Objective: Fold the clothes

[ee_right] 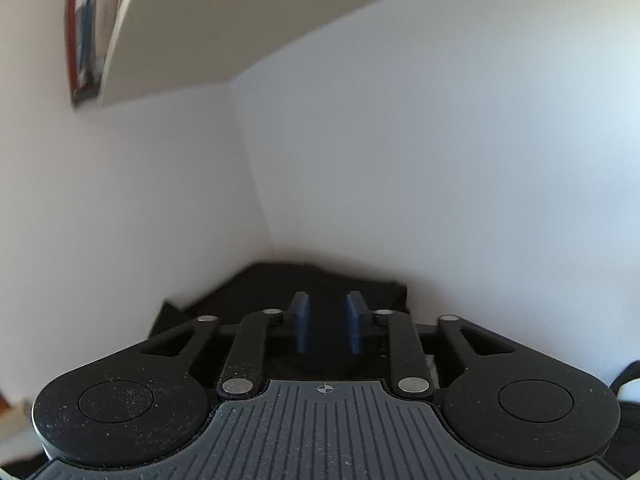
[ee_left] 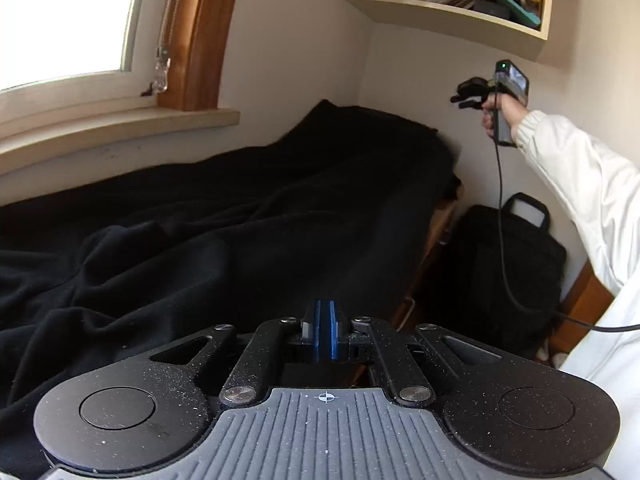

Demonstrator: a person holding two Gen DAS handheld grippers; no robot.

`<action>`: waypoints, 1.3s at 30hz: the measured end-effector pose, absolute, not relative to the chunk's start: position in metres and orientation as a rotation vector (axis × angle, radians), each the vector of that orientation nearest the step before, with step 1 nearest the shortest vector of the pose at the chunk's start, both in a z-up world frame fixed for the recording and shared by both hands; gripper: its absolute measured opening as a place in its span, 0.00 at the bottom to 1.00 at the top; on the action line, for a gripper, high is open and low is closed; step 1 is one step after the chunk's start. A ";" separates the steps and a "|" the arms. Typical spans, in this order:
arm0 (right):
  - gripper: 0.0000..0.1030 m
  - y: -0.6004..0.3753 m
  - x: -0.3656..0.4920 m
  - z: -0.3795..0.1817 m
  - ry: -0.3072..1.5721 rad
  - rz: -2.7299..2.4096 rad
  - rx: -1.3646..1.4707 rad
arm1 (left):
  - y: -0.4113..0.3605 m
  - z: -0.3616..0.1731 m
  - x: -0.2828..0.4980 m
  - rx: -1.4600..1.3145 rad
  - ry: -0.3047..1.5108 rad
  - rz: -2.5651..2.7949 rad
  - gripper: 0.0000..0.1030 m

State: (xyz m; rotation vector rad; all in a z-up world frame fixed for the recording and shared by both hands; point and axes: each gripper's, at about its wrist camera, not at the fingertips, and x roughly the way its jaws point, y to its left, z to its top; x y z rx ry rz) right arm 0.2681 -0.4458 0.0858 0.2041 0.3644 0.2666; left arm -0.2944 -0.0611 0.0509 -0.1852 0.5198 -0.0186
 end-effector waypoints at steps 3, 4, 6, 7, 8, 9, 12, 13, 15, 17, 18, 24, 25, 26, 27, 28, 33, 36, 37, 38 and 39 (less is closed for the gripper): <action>0.26 -0.437 0.264 0.083 0.352 0.316 0.166 | -0.056 0.054 -0.295 -0.184 0.508 -0.007 0.11; 0.27 -0.432 0.262 0.082 0.352 0.339 0.158 | -0.054 0.055 -0.295 -0.180 0.505 0.001 0.11; 0.34 -0.420 0.257 0.078 0.359 0.402 0.139 | -0.050 0.058 -0.296 -0.173 0.498 0.017 0.11; 0.35 -0.410 0.250 0.074 0.366 0.444 0.122 | -0.047 0.059 -0.296 -0.168 0.496 0.029 0.11; 0.35 -0.399 0.244 0.067 0.374 0.486 0.098 | -0.044 0.060 -0.296 -0.162 0.495 0.042 0.11; 0.35 -0.387 0.238 0.058 0.383 0.525 0.069 | -0.040 0.061 -0.295 -0.151 0.497 0.063 0.12; 0.35 -0.353 0.216 0.027 0.437 0.648 -0.010 | -0.022 0.059 -0.292 -0.143 0.504 0.121 0.17; 0.35 -0.340 0.208 0.014 0.459 0.695 -0.035 | -0.014 0.059 -0.289 -0.147 0.508 0.136 0.17; 0.35 -0.317 0.193 -0.010 0.497 0.779 -0.063 | 0.000 0.059 -0.276 -0.135 0.516 0.152 0.17; 0.35 -0.297 0.181 -0.030 0.520 0.838 -0.071 | 0.013 0.061 -0.257 -0.129 0.527 0.147 0.17; 0.35 -0.289 0.177 -0.038 0.533 0.862 -0.069 | 0.019 0.061 -0.246 -0.127 0.533 0.142 0.17; 0.39 -0.256 0.155 -0.060 0.516 0.913 -0.143 | 0.034 0.051 -0.153 -0.135 0.613 0.056 0.17; 0.40 -0.253 0.155 -0.062 0.511 0.913 -0.143 | 0.034 0.047 -0.138 -0.141 0.627 0.037 0.17; 0.42 -0.252 0.156 -0.064 0.506 0.913 -0.141 | 0.034 0.043 -0.123 -0.144 0.642 0.020 0.16; 0.42 -0.253 0.158 -0.068 0.508 0.910 -0.136 | 0.032 0.038 -0.110 -0.140 0.660 0.010 0.16; 0.42 -0.256 0.160 -0.074 0.515 0.907 -0.129 | 0.030 0.033 -0.098 -0.133 0.678 0.002 0.14; 0.42 -0.267 0.166 -0.083 0.526 0.908 -0.026 | 0.021 0.011 -0.065 -0.103 0.776 -0.006 0.16; 0.42 -0.268 0.162 -0.083 0.513 0.949 -0.025 | 0.019 0.005 -0.065 -0.096 0.768 0.000 0.19; 0.42 -0.268 0.160 -0.083 0.506 0.953 -0.032 | 0.020 0.004 -0.065 -0.099 0.765 -0.002 0.20; 0.42 -0.267 0.158 -0.082 0.504 0.950 -0.040 | 0.020 0.004 -0.064 -0.091 0.766 -0.002 0.20; 0.42 -0.266 0.157 -0.082 0.507 0.950 -0.048 | 0.019 0.004 -0.063 -0.082 0.767 -0.002 0.20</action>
